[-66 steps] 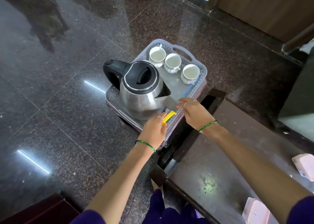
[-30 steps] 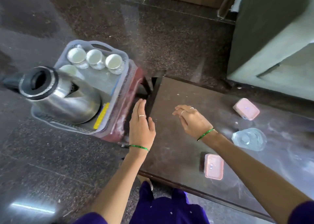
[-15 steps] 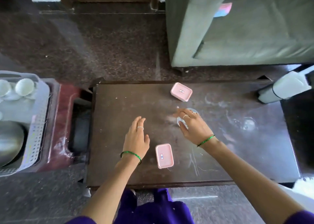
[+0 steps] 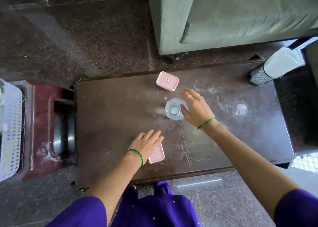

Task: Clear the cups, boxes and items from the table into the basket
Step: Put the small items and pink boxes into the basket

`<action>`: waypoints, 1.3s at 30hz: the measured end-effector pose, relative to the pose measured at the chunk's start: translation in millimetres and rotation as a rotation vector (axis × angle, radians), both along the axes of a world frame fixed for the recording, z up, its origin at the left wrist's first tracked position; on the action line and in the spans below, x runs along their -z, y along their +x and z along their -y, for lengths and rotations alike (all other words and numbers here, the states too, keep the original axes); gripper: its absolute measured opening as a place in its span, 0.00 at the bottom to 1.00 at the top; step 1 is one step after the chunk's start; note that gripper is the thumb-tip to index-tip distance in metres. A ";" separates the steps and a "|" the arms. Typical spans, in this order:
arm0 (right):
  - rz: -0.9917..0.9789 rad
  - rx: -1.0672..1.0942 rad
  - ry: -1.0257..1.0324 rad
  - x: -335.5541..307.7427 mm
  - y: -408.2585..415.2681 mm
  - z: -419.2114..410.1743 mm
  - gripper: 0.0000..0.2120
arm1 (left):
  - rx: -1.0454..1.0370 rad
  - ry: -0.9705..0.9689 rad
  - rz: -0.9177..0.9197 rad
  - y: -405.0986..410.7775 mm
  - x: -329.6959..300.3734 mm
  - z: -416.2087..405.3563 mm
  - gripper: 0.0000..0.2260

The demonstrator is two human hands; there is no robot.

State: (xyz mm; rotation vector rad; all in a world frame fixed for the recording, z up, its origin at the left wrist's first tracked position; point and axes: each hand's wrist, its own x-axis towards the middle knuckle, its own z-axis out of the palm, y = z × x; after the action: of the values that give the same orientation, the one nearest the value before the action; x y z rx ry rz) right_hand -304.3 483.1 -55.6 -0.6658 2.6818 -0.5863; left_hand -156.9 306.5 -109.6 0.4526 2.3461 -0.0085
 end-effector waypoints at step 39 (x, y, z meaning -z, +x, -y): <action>0.122 0.033 0.388 40.6 -87.3 174.1 0.34 | -0.951 0.007 -0.378 31.5 -32.0 129.2 0.31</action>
State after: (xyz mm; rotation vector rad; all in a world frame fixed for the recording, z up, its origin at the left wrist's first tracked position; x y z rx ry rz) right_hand -391.6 309.1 -96.3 -0.4622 2.5878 -0.1003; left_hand -125.4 177.4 -77.6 -0.7485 2.6997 0.3874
